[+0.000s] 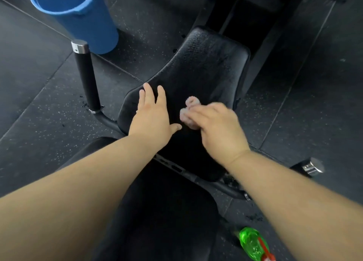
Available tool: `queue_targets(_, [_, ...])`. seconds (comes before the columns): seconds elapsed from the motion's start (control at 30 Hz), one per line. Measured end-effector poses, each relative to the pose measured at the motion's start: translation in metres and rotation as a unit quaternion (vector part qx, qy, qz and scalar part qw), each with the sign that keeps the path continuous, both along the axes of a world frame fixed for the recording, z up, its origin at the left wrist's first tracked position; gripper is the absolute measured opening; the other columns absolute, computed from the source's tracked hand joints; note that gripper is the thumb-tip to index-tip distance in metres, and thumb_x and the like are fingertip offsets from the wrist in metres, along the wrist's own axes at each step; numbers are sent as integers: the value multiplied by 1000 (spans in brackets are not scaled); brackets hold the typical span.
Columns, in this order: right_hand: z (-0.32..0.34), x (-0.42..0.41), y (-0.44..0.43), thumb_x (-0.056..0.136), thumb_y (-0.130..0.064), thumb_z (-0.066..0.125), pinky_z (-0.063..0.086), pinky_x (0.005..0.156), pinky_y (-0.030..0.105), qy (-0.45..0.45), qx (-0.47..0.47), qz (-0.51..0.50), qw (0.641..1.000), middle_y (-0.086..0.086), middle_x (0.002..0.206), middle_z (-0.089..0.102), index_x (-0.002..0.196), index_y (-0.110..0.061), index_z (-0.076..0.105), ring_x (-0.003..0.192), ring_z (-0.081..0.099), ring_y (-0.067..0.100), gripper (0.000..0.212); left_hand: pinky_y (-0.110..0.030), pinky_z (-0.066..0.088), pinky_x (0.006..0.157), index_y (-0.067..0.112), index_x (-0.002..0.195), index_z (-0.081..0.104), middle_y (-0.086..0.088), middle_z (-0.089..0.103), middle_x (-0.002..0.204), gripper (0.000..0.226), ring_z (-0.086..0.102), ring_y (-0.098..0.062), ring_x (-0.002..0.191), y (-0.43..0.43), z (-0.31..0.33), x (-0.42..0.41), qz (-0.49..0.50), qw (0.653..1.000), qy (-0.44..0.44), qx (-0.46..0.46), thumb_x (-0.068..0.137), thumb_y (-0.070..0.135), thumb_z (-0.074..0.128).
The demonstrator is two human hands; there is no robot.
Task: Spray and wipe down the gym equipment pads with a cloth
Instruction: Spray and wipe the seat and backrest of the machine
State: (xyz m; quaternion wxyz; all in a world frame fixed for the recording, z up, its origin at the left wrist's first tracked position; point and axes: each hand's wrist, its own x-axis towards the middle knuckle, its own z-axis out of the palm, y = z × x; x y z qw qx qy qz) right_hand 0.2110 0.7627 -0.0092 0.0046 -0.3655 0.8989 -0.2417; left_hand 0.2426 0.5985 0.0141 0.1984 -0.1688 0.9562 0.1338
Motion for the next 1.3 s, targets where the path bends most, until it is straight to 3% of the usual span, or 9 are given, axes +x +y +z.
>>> queue_targets(0.13, [38, -105, 1, 84, -11, 40, 47, 84, 40, 55, -2, -125, 991, -3, 99, 68, 95, -22, 68, 94, 52, 23, 32, -44, 25, 117, 13, 156, -6, -16, -19, 161, 110, -10, -35, 150, 15, 7, -6, -29, 999, -32, -4, 85, 51, 69])
queue_targets(0.27, [26, -94, -3, 89, -7, 37, 30, 83, 9, 83, -59, -184, 978, 2, 105, 70, 86, -18, 68, 92, 53, 22, 32, -46, 26, 118, 10, 155, -9, -20, -20, 160, 113, -11, -39, 149, 26, 2, -6, -17, 999, -27, -11, 85, 52, 68])
queue_targets(0.37, [-17, -17, 4, 88, 10, 40, 43, 90, 33, 26, -62, -113, 991, -1, 126, 61, 97, -23, 59, 77, 46, 19, 39, -45, 22, 120, 9, 155, -10, -20, -20, 160, 112, -13, -38, 149, 25, -1, -3, -18, 1000, -17, -10, 86, 52, 67])
queue_targets(0.5, [-16, 49, 17, 82, 24, 47, 46, 104, 37, -85, -125, -78, 985, 0, 98, 68, 99, -6, 69, 81, 57, 19, 41, -44, 20, 121, 11, 155, -10, -15, -23, 160, 111, -16, -34, 149, 20, -3, 3, -14, 1000, 4, 15, 86, 52, 66])
queue_targets(0.67, [44, -66, 29, 97, -14, 42, 45, 86, 30, 35, -145, -230, 962, -2, 93, 64, 97, -18, 74, 91, 54, 17, 32, -39, 18, 120, 16, 156, -10, -10, -25, 161, 113, -18, -30, 149, 21, -6, 7, 3, 999, 25, 33, 83, 49, 71])
queue_targets(0.77, [32, -79, 20, 85, 1, 47, 28, 84, 10, 16, -112, -278, 954, 4, 114, 62, 109, -17, 72, 103, 49, 17, 39, -39, 21, 118, 18, 157, -8, -8, -23, 161, 113, -17, -27, 149, 23, -9, 9, 12, 999, 36, 34, 82, 48, 72])
queue_targets(0.9, [1, 0, 26, 72, 17, 46, 41, 83, 24, -5, -149, -135, 980, 4, 87, 60, 82, -2, 69, 82, 52, 14, 32, -39, 21, 118, 18, 157, -7, -7, -22, 162, 112, -16, -26, 150, 26, -8, 9, 25, 998, 38, 35, 83, 46, 72])
queue_targets(1.1, [-28, 103, 56, 81, 1, 48, 53, 77, 32, -81, -60, -110, 989, -2, 91, 62, 90, -17, 74, 87, 55, 28, 33, -38, 23, 118, 26, 157, -3, 0, -23, 162, 111, -15, -19, 150, 18, -10, 22, 19, 996, 53, 64, 81, 44, 75])
queue_targets(1.3, [5, 23, 56, 88, -3, 53, 26, 86, 6, -63, -111, -227, 966, 2, 118, 59, 113, -16, 70, 106, 43, 22, 33, -48, 18, 122, 31, 156, -8, -3, -28, 160, 115, -19, -22, 149, 30, -20, 50, 10, 997, 15, 72, 79, 44, 77])
